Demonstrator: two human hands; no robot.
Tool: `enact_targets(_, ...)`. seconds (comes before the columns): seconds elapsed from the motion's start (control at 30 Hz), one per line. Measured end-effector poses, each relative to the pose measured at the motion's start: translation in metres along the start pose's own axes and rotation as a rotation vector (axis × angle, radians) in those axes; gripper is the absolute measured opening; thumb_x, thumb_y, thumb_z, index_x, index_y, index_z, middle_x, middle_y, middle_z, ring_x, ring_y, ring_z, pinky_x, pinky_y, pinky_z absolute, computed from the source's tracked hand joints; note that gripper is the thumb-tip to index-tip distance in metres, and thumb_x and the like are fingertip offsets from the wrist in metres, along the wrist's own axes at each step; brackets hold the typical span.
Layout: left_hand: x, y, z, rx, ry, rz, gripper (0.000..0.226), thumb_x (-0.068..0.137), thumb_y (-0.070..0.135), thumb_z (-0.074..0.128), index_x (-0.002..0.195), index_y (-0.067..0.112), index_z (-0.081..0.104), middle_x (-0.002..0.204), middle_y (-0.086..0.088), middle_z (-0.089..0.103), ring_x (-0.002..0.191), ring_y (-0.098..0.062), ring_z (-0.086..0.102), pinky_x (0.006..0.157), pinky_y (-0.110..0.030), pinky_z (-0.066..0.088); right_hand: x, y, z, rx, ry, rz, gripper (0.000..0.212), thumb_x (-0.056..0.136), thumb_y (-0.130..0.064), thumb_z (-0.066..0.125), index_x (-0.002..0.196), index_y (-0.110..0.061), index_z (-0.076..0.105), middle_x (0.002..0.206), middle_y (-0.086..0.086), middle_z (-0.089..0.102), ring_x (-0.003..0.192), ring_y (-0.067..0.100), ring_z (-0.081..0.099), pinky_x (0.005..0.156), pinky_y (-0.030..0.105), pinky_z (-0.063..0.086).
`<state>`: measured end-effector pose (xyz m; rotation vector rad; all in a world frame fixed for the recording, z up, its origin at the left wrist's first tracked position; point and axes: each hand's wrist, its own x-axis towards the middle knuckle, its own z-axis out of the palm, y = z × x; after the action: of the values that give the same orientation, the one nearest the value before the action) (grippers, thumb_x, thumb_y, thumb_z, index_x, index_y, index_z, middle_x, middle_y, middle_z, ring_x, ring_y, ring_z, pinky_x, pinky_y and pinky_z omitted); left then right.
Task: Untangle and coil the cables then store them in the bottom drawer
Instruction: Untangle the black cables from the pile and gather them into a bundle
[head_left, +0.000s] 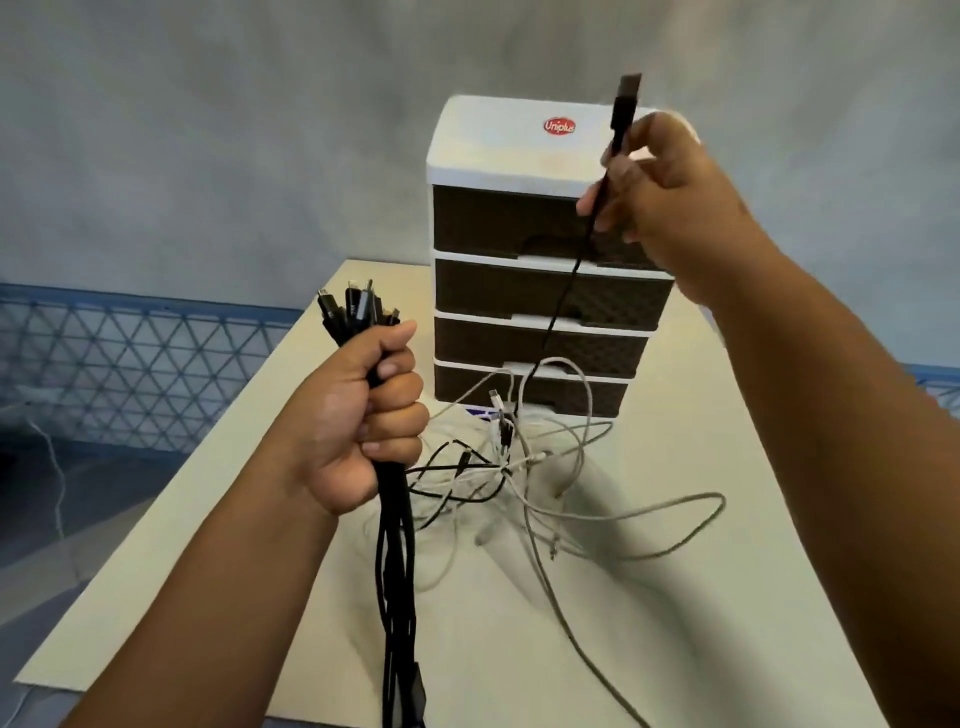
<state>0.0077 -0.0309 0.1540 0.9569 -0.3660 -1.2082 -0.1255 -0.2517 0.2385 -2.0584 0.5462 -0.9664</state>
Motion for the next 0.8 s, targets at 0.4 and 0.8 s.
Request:
enact_targets(0.4, 0.003, 0.006, -0.005, -0.024, -0.002, 0.025, 0.042, 0.09, 0.038, 0.051, 0.054, 0.022, 0.036, 0.039, 0.009, 0.02, 0.029, -0.003, 0.018, 0.034, -0.011, 0.01, 0.01, -0.05, 0.011, 0.401, 0.188, -0.156, 0.009, 0.105, -0.015, 0.035, 0.107, -0.015, 0.044, 0.088, 0.009, 0.064, 0.079, 0.029, 0.072, 0.076, 0.038, 0.059)
enact_targets(0.8, 0.015, -0.005, 0.001, 0.003, 0.147, 0.156, 0.018, 0.09, 0.025, 0.048, 0.073, 0.02, 0.047, 0.043, 0.01, 0.019, 0.032, -0.003, 0.014, 0.034, -0.011, 0.01, -0.083, -0.002, 0.092, 0.815, 0.141, 0.266, 0.02, 0.099, 0.003, 0.041, 0.105, -0.009, 0.056, 0.077, 0.006, 0.059, 0.06, 0.012, 0.048, 0.06, 0.025, 0.041)
